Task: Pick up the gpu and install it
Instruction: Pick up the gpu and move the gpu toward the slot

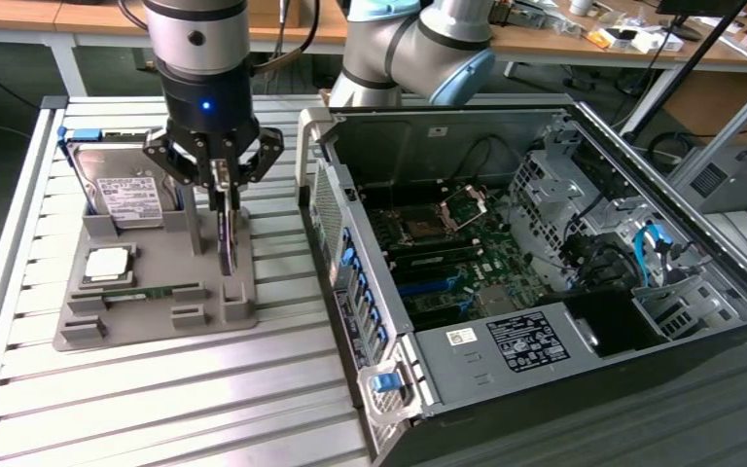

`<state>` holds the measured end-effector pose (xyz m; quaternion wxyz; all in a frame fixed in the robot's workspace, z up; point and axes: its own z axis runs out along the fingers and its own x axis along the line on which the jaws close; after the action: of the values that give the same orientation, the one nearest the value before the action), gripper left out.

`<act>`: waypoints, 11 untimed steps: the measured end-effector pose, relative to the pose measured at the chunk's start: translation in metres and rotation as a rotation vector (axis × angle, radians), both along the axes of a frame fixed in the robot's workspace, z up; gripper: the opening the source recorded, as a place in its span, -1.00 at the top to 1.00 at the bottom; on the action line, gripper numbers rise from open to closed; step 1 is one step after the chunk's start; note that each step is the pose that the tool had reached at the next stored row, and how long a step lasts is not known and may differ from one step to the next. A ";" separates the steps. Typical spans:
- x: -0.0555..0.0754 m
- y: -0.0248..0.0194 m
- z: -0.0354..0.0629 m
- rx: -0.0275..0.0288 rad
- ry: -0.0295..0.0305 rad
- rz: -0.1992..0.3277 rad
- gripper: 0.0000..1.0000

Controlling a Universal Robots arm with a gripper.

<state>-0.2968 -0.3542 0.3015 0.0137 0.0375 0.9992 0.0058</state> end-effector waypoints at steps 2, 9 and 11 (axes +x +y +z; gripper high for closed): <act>0.000 0.0000 0.0006 0.0000 0.0000 0.000 0.46; 0.000 0.0000 0.0018 0.0001 -0.0001 0.000 0.46; 0.000 0.0000 0.0023 0.0000 0.0000 0.000 0.46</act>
<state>-0.2968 -0.3542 0.3037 0.0137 0.0375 0.9992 0.0058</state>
